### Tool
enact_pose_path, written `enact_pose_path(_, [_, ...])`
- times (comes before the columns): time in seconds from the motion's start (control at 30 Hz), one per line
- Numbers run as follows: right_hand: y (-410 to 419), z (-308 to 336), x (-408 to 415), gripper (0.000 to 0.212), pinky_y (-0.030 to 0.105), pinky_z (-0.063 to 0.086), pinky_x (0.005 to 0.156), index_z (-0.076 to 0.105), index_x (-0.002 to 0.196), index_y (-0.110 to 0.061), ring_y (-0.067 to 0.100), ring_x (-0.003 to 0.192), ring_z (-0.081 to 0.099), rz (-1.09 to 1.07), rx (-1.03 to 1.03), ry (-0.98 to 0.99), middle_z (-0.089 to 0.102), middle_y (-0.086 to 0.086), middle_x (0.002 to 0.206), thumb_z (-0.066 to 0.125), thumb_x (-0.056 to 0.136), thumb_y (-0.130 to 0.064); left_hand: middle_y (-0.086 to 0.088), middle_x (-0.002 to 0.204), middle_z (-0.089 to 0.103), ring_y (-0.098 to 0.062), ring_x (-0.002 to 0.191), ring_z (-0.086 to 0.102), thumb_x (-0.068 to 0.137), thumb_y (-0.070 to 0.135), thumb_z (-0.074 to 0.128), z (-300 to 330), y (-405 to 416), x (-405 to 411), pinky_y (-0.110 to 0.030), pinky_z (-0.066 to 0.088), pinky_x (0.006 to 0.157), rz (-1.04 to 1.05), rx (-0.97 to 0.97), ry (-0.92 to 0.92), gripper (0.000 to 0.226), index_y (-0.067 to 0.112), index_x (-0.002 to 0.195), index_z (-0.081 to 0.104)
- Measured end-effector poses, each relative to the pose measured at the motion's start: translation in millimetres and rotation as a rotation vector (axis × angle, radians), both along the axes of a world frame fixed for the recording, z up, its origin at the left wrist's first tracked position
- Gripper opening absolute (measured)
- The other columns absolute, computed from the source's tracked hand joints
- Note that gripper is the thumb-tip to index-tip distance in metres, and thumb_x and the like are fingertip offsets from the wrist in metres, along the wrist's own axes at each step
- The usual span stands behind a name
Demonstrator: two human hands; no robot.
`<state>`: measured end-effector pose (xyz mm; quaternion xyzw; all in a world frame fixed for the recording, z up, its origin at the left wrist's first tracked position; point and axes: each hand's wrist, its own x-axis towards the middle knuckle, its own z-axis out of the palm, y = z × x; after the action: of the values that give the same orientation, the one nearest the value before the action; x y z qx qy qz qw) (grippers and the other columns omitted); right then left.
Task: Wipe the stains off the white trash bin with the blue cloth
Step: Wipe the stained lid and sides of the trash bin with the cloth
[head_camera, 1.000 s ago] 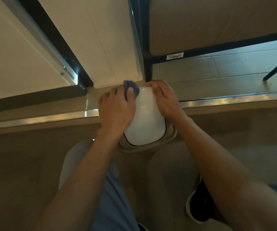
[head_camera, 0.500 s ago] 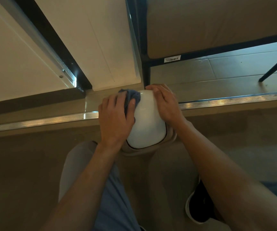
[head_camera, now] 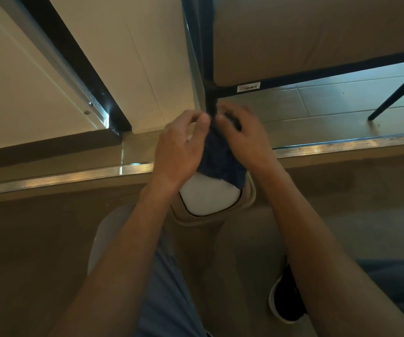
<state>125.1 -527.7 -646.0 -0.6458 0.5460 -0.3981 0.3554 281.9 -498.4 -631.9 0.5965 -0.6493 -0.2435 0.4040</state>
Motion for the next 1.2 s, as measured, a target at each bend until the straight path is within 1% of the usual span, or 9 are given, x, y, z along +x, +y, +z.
enact_pose_path(0.07, [3.9, -22.7, 1.0, 0.031, 0.037, 0.046, 0.104, 0.061, 0.131, -0.024, 0.015, 0.117, 0.053, -0.045, 0.022, 0.209, 0.053, -0.002, 0.131, 0.05, 0.103, -0.033, 0.006, 0.123, 0.067, -0.012, 0.115, 0.059, 0.107, 0.046, 0.04, -26.9, 3.3, 19.5, -0.04, 0.05, 0.1, 0.084, 0.048, -0.133, 0.037, 0.025, 0.126, 0.063])
enact_pose_path(0.13, [8.5, -36.1, 3.2, 0.031, 0.041, 0.048, 0.102, 0.061, 0.13, -0.023, 0.018, 0.117, 0.053, -0.092, -0.003, 0.192, 0.052, -0.001, 0.131, 0.047, 0.104, -0.033, 0.003, 0.134, 0.062, -0.02, 0.124, 0.054, 0.107, 0.047, 0.035, -51.6, 9.2, 30.0, -0.046, 0.046, 0.105, 0.108, 0.129, -0.19, 0.041, 0.028, 0.135, 0.058])
enact_pose_path(0.23, [11.6, -38.3, 11.4, 0.037, 0.046, 0.051, 0.095, 0.06, 0.128, -0.023, 0.021, 0.116, 0.054, -0.122, -0.044, 0.239, 0.052, -0.002, 0.13, 0.042, 0.103, -0.044, 0.002, 0.14, 0.057, -0.018, 0.13, 0.045, 0.11, 0.039, 0.035, -70.1, 17.7, 29.3, -0.034, 0.037, 0.108, 0.122, 0.077, -0.169, 0.039, 0.025, 0.139, 0.056])
enact_pose_path(0.37, [15.4, -36.8, 18.9, 0.059, 0.042, 0.05, 0.087, 0.056, 0.131, -0.023, 0.027, 0.116, 0.054, -0.063, -0.151, 0.511, 0.051, 0.003, 0.131, 0.042, 0.094, -0.067, -0.001, 0.136, 0.059, -0.009, 0.125, 0.043, 0.11, 0.031, 0.037, -74.4, 18.6, 24.2, -0.024, 0.033, 0.104, 0.183, -0.015, -0.127, 0.036, 0.019, 0.136, 0.06])
enact_pose_path(0.57, [-37.4, -33.7, 7.8, 0.06, 0.045, 0.045, 0.094, 0.061, 0.123, -0.018, 0.033, 0.109, 0.059, -0.09, 0.305, 0.435, 0.063, 0.013, 0.122, 0.026, 0.1, -0.061, -0.001, 0.136, 0.059, -0.017, 0.128, 0.045, 0.109, 0.029, 0.037, -72.5, 18.0, 21.4, -0.028, 0.035, 0.108, 0.207, -0.003, -0.154, 0.036, 0.02, 0.135, 0.06])
enact_pose_path(0.77, [18.0, -55.0, 25.6, 0.044, 0.037, 0.051, 0.078, 0.066, 0.118, -0.017, 0.025, 0.101, 0.061, -0.202, -0.336, 0.628, 0.062, 0.005, 0.12, 0.045, 0.101, -0.052, -0.004, 0.135, 0.06, -0.018, 0.127, 0.046, 0.109, 0.025, 0.039, -74.9, 17.7, 22.7, -0.028, 0.036, 0.108, 0.209, -0.026, -0.15, 0.035, 0.016, 0.134, 0.062])
enact_pose_path(0.93, [-24.4, -39.2, 13.2, 0.056, 0.042, 0.048, 0.088, 0.065, 0.114, -0.014, 0.031, 0.104, 0.063, -0.2, 0.221, 0.378, 0.065, 0.011, 0.112, 0.031, 0.101, -0.057, -0.001, 0.136, 0.058, -0.016, 0.129, 0.044, 0.109, 0.027, 0.04, -76.2, 17.7, 23.4, -0.029, 0.037, 0.109, 0.21, -0.02, -0.15, 0.034, 0.02, 0.136, 0.06])
enact_pose_path(1.1, [11.0, -50.5, 26.4, 0.048, 0.04, 0.052, 0.077, 0.065, 0.115, -0.014, 0.028, 0.101, 0.062, -0.235, -0.252, 0.656, 0.062, 0.007, 0.119, 0.04, 0.101, -0.053, -0.004, 0.134, 0.061, -0.019, 0.126, 0.048, 0.109, 0.024, 0.041, -75.7, 18.1, 22.0, -0.032, 0.039, 0.109, 0.221, -0.048, -0.146, 0.034, 0.017, 0.133, 0.063])
enact_pose_path(1.2, [-18.3, -41.0, 15.5, 0.055, 0.045, 0.05, 0.087, 0.063, 0.117, -0.019, 0.03, 0.103, 0.061, -0.127, 0.107, 0.46, 0.062, 0.009, 0.119, 0.033, 0.098, -0.061, -0.004, 0.134, 0.06, -0.019, 0.127, 0.047, 0.109, 0.023, 0.041, -75.0, 17.3, 22.1, -0.035, 0.039, 0.11, 0.21, -0.046, -0.158, 0.034, 0.018, 0.134, 0.062])
